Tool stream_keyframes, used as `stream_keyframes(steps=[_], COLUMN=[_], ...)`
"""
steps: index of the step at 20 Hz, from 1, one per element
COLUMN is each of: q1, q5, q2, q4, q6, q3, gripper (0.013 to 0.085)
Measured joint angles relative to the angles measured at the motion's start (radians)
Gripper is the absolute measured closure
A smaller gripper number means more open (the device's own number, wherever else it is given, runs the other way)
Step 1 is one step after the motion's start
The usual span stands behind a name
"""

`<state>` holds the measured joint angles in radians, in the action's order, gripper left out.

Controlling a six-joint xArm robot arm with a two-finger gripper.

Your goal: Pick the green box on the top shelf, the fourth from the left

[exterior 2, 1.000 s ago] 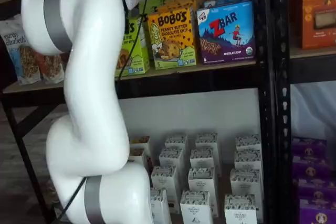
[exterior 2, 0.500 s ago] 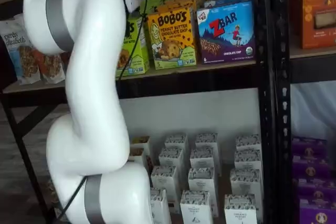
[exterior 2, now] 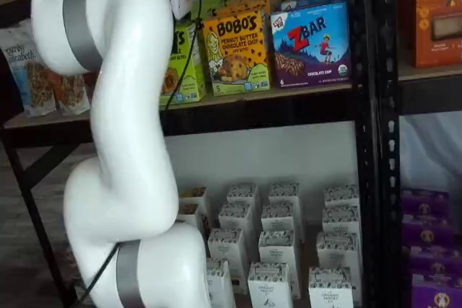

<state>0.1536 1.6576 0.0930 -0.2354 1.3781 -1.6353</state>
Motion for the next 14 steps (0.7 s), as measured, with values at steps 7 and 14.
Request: stream_keyframes(steps=[7, 14], q1=[0.008, 0.010], q5=[0.004, -0.008], q2=[0.005, 0.011], q4=[0.003, 0.003], q6=[-0.009, -0.011], q3=[-0.002, 0.003], gripper=[0.0130, 0.0250])
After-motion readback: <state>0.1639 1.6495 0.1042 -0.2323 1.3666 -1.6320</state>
